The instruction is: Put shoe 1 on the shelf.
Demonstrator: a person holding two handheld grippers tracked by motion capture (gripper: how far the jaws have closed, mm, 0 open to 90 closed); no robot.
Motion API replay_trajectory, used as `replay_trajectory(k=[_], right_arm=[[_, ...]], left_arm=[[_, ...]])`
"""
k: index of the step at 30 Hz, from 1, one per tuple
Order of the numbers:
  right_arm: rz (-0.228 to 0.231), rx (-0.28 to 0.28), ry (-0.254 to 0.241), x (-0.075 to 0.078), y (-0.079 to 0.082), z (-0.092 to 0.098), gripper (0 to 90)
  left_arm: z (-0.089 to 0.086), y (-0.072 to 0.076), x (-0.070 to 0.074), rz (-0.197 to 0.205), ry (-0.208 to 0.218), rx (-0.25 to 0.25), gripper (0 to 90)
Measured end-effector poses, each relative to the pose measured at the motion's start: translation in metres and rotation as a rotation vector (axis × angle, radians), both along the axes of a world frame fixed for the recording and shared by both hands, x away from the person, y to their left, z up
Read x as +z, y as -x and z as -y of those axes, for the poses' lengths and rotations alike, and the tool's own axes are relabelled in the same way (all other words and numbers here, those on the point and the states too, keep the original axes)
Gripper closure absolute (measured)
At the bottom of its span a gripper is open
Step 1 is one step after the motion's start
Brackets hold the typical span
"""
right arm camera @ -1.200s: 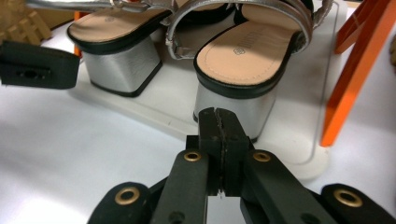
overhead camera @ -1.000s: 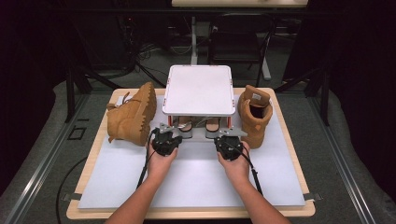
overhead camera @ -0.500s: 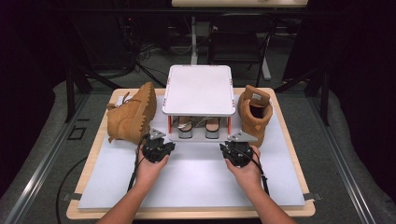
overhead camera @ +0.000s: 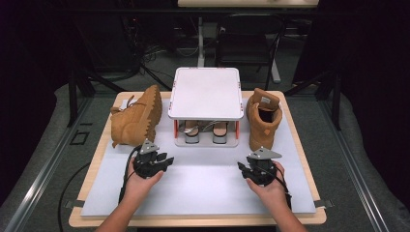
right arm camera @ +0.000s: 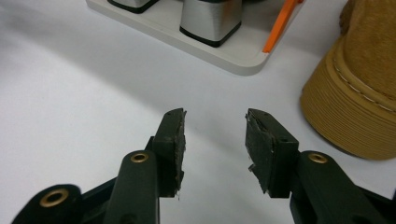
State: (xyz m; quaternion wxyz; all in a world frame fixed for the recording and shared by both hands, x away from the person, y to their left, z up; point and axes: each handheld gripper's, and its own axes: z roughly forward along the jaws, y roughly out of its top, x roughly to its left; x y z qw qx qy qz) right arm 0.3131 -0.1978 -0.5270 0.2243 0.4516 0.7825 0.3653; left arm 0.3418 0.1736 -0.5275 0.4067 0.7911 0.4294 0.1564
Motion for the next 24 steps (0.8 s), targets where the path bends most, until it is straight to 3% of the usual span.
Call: replay_trajectory(k=[6,11,13,19,24], right_arm=[[0.029,-0.009,-0.001,0.002,0.005,0.006,56.9],[0.04,0.001,-0.004,0.004,0.012,0.009,56.0],[0.037,0.0,0.017,0.003,0.014,0.012,56.1],[0.031,-0.017,-0.005,-0.001,0.01,0.018,58.1],[0.019,-0.019,0.02,-0.008,0.007,0.02,59.7]], left_arm=[[-0.012,0.009,0.0,-0.014,-0.033,0.016,63.1],[-0.025,0.013,-0.003,-0.029,-0.01,0.031,60.6],[-0.03,0.015,-0.004,-0.026,-0.002,0.049,58.9],[-0.043,0.015,-0.005,-0.013,0.014,0.102,55.1],[-0.051,0.012,-0.008,-0.018,0.017,0.126,51.7]])
